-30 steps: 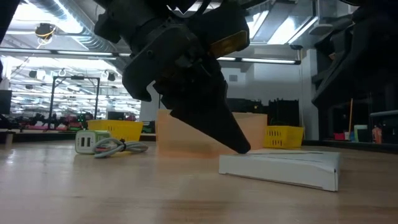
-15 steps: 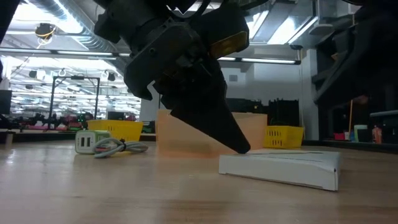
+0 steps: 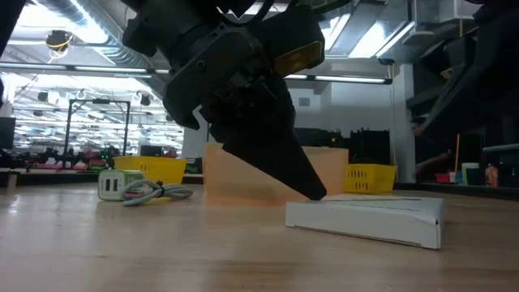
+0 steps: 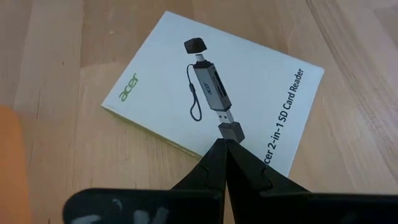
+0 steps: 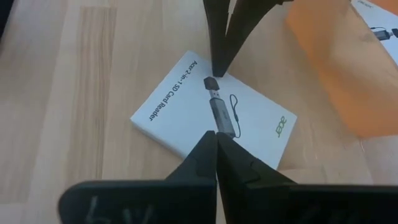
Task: Pick and place items into bin
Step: Put the card reader box into the orange bin
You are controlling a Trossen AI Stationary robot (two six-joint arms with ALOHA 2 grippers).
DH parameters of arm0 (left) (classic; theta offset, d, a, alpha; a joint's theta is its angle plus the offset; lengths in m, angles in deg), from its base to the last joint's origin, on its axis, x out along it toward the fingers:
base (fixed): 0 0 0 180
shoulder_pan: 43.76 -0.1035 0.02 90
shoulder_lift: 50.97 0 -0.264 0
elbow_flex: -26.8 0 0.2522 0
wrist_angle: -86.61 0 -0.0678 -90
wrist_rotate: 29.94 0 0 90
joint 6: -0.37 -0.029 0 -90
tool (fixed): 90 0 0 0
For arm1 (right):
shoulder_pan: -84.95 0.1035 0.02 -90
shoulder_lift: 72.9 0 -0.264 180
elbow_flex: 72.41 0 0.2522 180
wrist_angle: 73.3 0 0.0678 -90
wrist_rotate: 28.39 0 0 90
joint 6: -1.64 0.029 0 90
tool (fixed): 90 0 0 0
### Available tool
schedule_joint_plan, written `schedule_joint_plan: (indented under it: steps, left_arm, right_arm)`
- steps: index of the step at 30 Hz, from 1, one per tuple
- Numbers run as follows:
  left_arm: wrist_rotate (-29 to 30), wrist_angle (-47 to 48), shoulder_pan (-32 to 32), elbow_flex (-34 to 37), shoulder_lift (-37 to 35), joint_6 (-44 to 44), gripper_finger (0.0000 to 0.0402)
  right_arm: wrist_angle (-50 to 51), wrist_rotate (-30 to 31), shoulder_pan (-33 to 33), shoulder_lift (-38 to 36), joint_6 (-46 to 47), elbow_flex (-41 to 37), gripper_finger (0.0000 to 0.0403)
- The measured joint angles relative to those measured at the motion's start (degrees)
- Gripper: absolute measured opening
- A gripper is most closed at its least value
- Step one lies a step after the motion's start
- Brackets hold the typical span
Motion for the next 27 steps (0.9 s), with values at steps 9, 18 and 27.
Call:
schedule_joint_plan:
  steps: [9,18,27]
  left_arm:
    - [0.01,-3.05,-0.04,1.86,-0.09,1.13,0.0002]
    - [0.58,-2.99,-0.03,1.9,-0.09,0.44,0.0002]
    - [1.05,-2.97,0.0,1.9,-0.07,0.55,0.0001]
  right_arm:
    - [-0.33,-3.45,0.0,0.0,2.94,-0.01,0.0]
    - [-0.31,-3.52,0.0,0.0,2.82,-0.02,0.0]
    - [-0.31,-3.53,0.04,0.0,2.87,-0.01,0.0]
